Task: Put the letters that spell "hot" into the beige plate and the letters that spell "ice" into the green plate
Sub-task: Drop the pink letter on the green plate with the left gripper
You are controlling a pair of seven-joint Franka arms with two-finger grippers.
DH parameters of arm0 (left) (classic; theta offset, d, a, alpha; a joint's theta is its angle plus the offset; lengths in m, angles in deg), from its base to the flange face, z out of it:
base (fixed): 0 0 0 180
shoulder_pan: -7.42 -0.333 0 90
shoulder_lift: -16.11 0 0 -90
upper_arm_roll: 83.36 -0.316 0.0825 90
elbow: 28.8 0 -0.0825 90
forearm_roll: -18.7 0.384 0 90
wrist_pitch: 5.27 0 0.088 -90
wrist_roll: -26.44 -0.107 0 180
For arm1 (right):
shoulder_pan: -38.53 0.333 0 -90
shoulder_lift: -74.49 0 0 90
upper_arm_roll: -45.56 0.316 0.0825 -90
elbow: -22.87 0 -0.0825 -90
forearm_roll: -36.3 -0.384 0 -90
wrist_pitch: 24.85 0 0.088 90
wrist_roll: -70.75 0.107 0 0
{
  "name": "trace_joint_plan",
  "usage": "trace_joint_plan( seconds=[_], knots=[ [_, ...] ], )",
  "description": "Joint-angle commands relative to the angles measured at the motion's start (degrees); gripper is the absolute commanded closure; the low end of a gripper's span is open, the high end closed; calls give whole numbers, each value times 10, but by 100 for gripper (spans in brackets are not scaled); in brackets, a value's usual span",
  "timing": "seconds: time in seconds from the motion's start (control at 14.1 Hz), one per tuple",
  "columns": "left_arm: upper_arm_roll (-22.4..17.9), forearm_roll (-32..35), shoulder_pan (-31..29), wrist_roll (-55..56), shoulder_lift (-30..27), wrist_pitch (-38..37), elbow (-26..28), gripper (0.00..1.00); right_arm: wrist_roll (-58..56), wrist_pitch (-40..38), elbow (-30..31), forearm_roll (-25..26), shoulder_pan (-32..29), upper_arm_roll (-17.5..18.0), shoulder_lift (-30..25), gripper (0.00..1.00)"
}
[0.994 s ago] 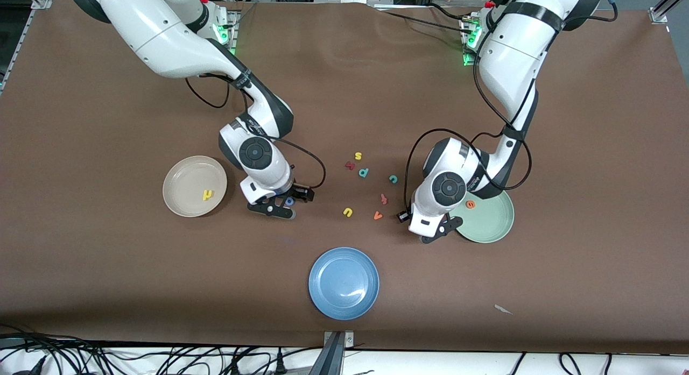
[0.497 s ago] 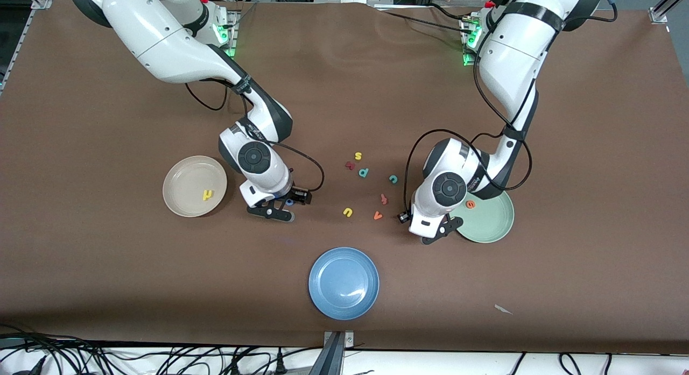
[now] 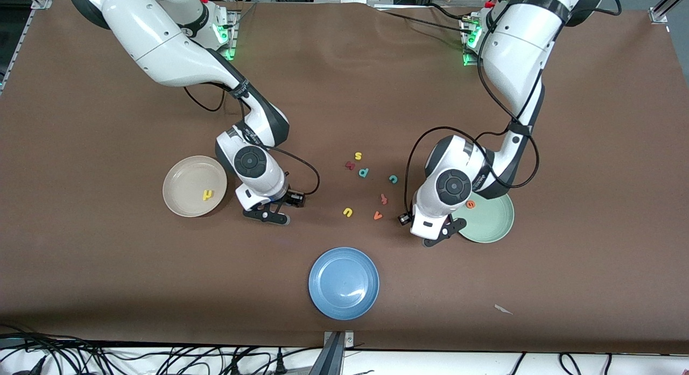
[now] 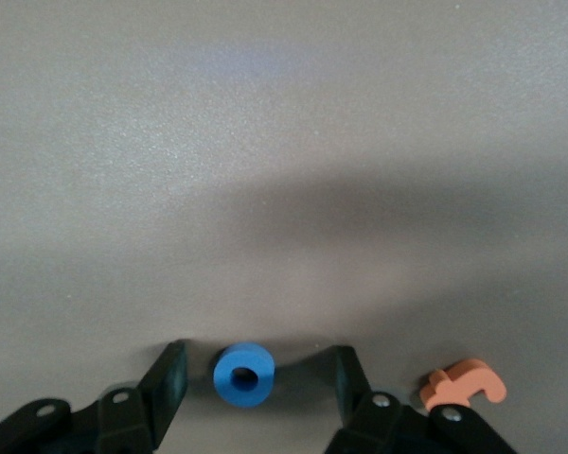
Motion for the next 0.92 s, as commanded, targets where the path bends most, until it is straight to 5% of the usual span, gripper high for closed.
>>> trace_joint_plan(
  seconds=[0.0, 0.43, 0.64, 0.71, 0.78, 0.85],
  knots=[
    [-2, -1, -17, -65, -27, -47, 6, 100, 0, 3, -13, 8, 1, 3, 12, 36],
    [-4, 0, -97, -256, -31, -60, 32, 100, 6, 1, -12, 6, 5, 4, 10, 39],
    [-4, 0, -103, -266, -32, -61, 40, 100, 5, 1, -11, 7, 5, 4, 10, 45],
    [-4, 0, -103, -266, -32, -61, 45, 79, 5, 0, -11, 6, 6, 4, 10, 47],
    [-4, 0, -103, -265, -32, -61, 45, 21, 5, 0, -11, 6, 6, 4, 10, 50],
    [-3, 0, -98, -264, -35, -69, 45, 0, 6, 0, -11, 6, 6, 4, 9, 50]
  ],
)
